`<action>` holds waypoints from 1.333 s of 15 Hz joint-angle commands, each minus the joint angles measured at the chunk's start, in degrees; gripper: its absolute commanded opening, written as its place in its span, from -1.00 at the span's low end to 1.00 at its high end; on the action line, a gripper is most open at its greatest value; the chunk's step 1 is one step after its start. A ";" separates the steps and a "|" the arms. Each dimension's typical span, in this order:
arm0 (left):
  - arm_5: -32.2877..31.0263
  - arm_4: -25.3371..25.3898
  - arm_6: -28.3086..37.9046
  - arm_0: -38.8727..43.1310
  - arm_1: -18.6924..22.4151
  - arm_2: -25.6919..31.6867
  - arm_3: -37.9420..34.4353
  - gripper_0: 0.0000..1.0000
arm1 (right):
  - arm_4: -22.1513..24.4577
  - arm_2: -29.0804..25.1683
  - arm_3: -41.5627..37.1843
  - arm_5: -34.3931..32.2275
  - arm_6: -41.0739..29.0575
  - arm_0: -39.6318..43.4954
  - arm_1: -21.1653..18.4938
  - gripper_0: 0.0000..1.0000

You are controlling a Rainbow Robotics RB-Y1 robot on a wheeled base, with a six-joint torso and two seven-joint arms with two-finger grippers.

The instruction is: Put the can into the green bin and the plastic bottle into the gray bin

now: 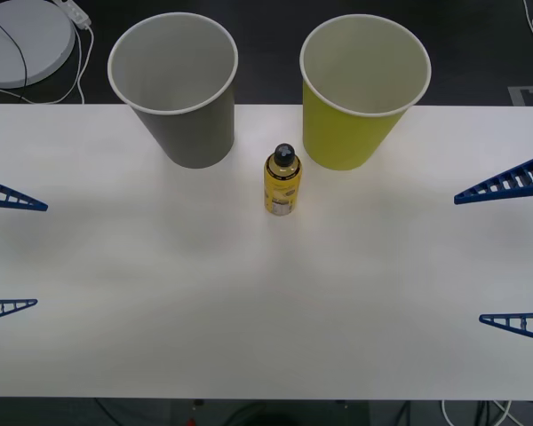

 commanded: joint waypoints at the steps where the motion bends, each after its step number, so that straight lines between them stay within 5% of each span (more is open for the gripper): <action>1: 0.00 0.00 0.00 0.00 0.00 0.00 0.00 1.00 | 0.00 0.00 0.00 0.00 0.00 0.00 0.00 1.00; 11: 0.00 0.00 0.00 0.00 0.00 0.00 0.00 1.00 | 1.67 0.09 -0.53 2.11 0.09 2.37 5.27 1.00; 20: 0.00 0.00 0.00 0.00 0.00 0.00 0.00 1.00 | 8.97 12.57 -5.19 23.91 3.69 10.72 7.73 1.00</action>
